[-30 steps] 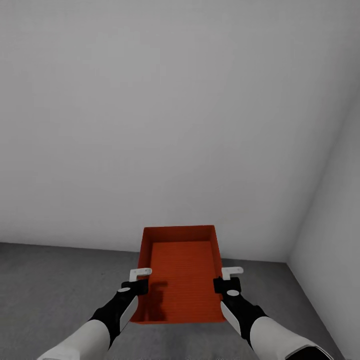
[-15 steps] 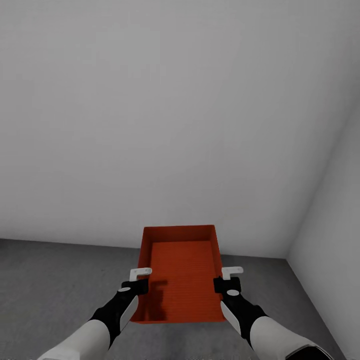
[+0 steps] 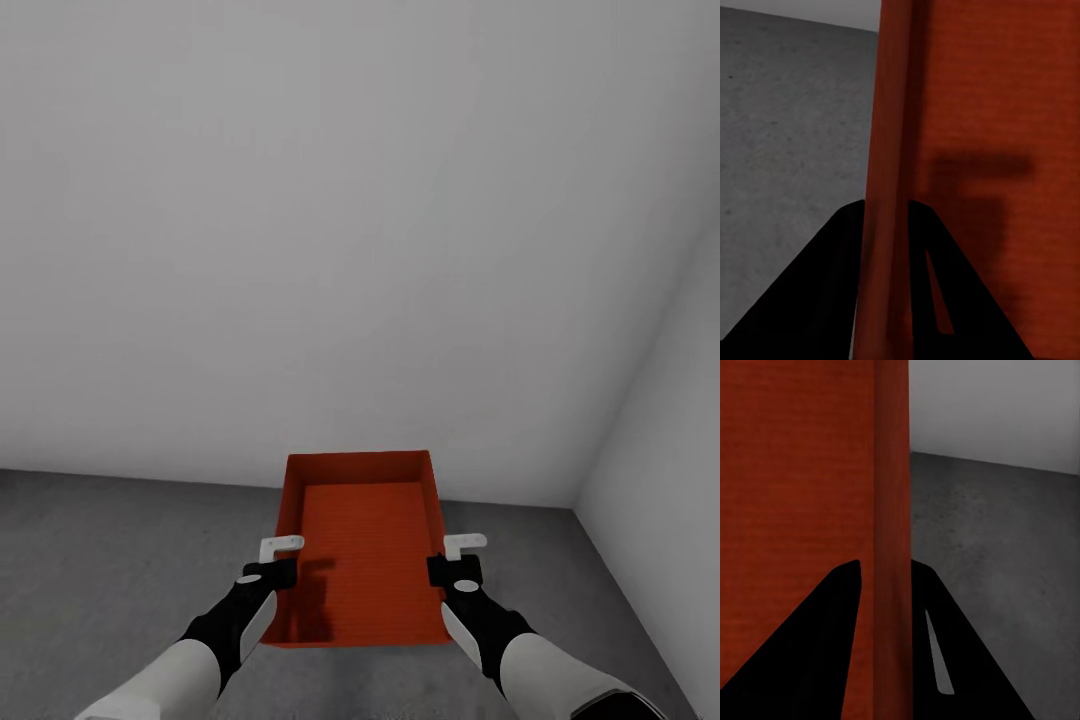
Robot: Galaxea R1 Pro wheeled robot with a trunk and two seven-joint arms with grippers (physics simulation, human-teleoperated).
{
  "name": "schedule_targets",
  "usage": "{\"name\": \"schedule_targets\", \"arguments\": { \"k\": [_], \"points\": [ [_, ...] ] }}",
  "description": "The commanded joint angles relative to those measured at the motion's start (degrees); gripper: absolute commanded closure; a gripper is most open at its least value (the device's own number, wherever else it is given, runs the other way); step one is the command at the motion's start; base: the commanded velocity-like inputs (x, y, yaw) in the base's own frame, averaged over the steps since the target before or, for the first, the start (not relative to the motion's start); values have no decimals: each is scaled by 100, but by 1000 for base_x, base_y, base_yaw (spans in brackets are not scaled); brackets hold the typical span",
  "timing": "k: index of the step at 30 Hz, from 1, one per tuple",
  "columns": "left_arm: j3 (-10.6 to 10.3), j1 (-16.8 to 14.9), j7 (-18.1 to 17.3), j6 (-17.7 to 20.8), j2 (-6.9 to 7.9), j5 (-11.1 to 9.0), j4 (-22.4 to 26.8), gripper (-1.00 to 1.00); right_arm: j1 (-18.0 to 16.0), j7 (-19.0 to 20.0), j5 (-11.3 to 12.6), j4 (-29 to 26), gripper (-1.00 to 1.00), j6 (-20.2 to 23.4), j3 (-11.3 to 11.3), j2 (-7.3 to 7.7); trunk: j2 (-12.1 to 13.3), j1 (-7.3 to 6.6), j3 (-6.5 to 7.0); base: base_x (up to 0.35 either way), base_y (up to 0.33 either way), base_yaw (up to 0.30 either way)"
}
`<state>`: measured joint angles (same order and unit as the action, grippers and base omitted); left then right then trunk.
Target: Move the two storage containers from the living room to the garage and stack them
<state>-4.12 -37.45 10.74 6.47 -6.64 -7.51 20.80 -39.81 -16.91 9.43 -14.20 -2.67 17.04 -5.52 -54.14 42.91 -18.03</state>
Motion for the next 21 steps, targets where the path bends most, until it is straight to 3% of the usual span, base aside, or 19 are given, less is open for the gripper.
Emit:
{"name": "schedule_targets", "arguments": {
  "k": [1,21],
  "points": [
    [25,1,74,38,4,-22,3,100,-9,-5,-12,-135,100,-29,-131,0,-47,23,-35,0,0,0],
    [25,4,69,38,4,-29,-6,100,-9,11,-11,-135,100,-31,-129,-2,-849,462,-579,0,0,0]
  ]
}}
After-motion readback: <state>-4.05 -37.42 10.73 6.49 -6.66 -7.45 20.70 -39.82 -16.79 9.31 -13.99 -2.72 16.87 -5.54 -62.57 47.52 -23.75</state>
